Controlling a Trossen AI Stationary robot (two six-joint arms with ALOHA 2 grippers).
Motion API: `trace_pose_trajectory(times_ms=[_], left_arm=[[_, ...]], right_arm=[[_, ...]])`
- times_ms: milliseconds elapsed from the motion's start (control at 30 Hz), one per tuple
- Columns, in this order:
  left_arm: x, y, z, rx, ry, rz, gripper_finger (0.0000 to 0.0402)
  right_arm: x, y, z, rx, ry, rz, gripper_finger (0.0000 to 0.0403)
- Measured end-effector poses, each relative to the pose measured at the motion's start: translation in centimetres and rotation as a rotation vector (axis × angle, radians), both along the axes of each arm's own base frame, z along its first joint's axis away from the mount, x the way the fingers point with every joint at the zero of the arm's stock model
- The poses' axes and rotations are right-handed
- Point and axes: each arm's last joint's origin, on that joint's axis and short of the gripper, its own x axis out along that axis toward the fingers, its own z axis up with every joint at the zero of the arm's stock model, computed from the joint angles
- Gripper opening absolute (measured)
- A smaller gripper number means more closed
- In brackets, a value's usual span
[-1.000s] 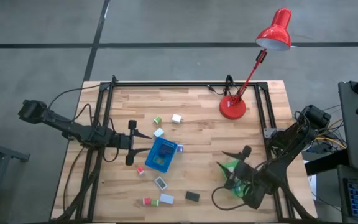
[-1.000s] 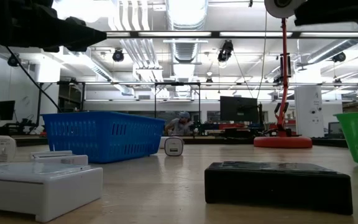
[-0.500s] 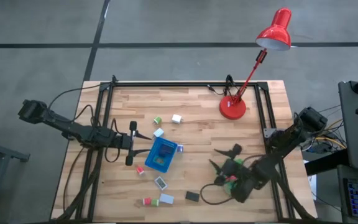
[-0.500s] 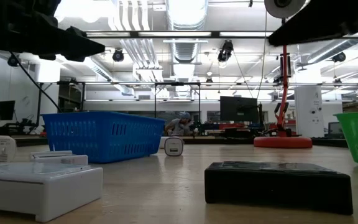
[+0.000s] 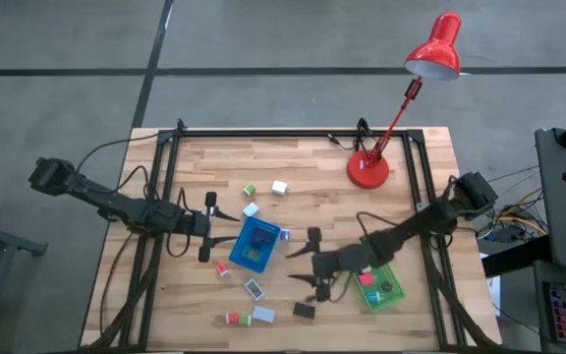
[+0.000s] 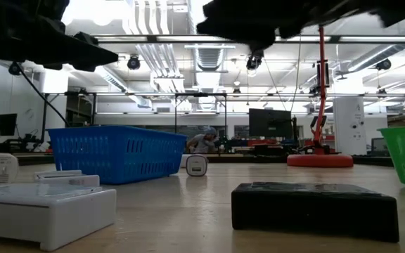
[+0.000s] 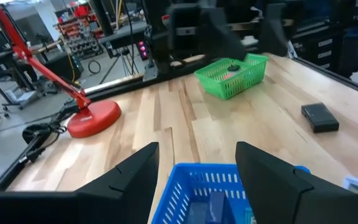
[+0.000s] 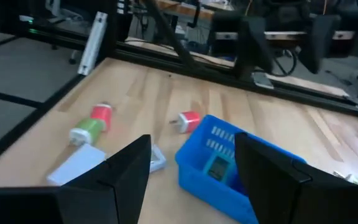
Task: Pick & Place Office items
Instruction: Put the top white charger adapter into the green bin
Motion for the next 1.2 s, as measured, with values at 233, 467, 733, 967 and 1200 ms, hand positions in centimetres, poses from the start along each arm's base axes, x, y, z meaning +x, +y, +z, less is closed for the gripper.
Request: trace_pose_trajectory(times_ms=[233,467,733,967,1200], left_arm=[[-0.1,0.0,-0.4,-0.028,0.040,0.007,0.0220],[-0.2,0.0,-0.7,-0.052,0.076,0.016,0.0220],[0.4,0.1,0.9,-0.055,0.190,0.124,0.0216],[1.5,0.0,3.7,0.001,0.239,0.127,0.0196],[3.8,0.6,4.0,0.085,0.347,0.186,0.0180]], right_arm=[[1.2,-3.2,0.0,-0.044,0.002,-0.013,0.0226],[1.6,-5.6,-0.1,-0.049,-0.036,0.005,0.0226],[0.8,-8.0,-0.5,-0.054,-0.099,0.016,0.0226],[-0.9,-10.4,-0.6,-0.038,-0.089,-0.008,0.0226],[-3.0,-11.5,-0.4,-0.027,-0.093,-0.036,0.0226]])
